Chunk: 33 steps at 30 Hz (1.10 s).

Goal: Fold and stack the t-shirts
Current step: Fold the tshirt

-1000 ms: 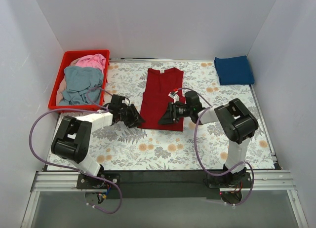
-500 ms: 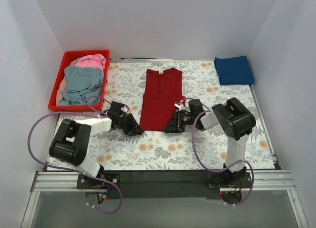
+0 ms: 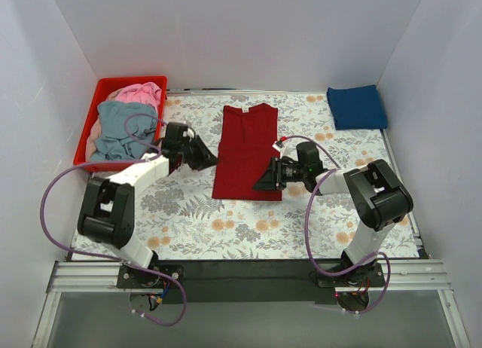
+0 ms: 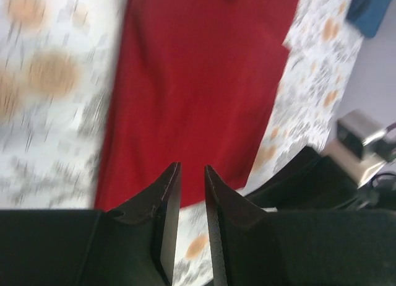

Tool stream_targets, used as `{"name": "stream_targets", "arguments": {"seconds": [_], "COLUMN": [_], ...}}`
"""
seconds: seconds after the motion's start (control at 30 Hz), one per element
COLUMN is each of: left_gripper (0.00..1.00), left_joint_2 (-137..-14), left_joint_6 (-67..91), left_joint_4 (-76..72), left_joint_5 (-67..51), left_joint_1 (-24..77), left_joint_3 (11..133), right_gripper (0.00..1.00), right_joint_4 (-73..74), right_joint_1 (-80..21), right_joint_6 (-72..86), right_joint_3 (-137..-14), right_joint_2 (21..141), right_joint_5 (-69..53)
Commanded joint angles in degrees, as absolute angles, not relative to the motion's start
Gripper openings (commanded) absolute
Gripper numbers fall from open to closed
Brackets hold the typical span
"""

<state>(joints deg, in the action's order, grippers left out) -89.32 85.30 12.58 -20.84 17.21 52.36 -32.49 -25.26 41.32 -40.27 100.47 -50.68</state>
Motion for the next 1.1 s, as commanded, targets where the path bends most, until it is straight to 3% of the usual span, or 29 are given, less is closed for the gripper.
{"name": "stream_targets", "arguments": {"seconds": [0.0, 0.2, 0.4, 0.53, 0.7, 0.87, 1.07], "left_gripper": [0.21, 0.19, 0.18, 0.18, 0.19, 0.27, 0.52], "left_joint_2": [-95.8, -108.2, -114.4, -113.9, -108.2, -98.9, -87.0], "left_joint_6": [82.8, 81.4, 80.9, 81.3, 80.8, 77.2, 71.8], "left_joint_4": [10.1, 11.0, 11.0, 13.0, 17.1, 21.2, 23.6], "left_joint_5": [-18.3, -17.7, -15.7, -10.3, -3.1, 3.0, 9.2], "left_joint_1": [16.9, 16.8, 16.7, 16.4, 16.4, 17.0, 17.8], "left_joint_3": [61.6, 70.4, 71.7, 71.1, 68.8, 64.4, 57.4], "right_gripper": [0.44, 0.44, 0.44, 0.44, 0.44, 0.45, 0.49], "right_joint_4": [-30.2, -29.5, -28.9, -27.5, -14.2, 2.5, 13.3], "right_joint_1": [-23.6, -21.6, -19.9, -19.4, -19.2, -20.1, -24.7], "right_joint_6": [38.1, 36.4, 34.7, 32.4, 26.2, 18.6, 17.0], "right_joint_3": [-40.4, -38.2, -36.9, -36.3, -39.1, -45.3, -47.9], "right_joint_2": [98.9, 97.9, 98.5, 98.3, 94.4, 89.0, 85.8], "right_joint_5": [-49.3, -48.8, -48.3, -46.1, -39.1, -24.7, -10.9]}}
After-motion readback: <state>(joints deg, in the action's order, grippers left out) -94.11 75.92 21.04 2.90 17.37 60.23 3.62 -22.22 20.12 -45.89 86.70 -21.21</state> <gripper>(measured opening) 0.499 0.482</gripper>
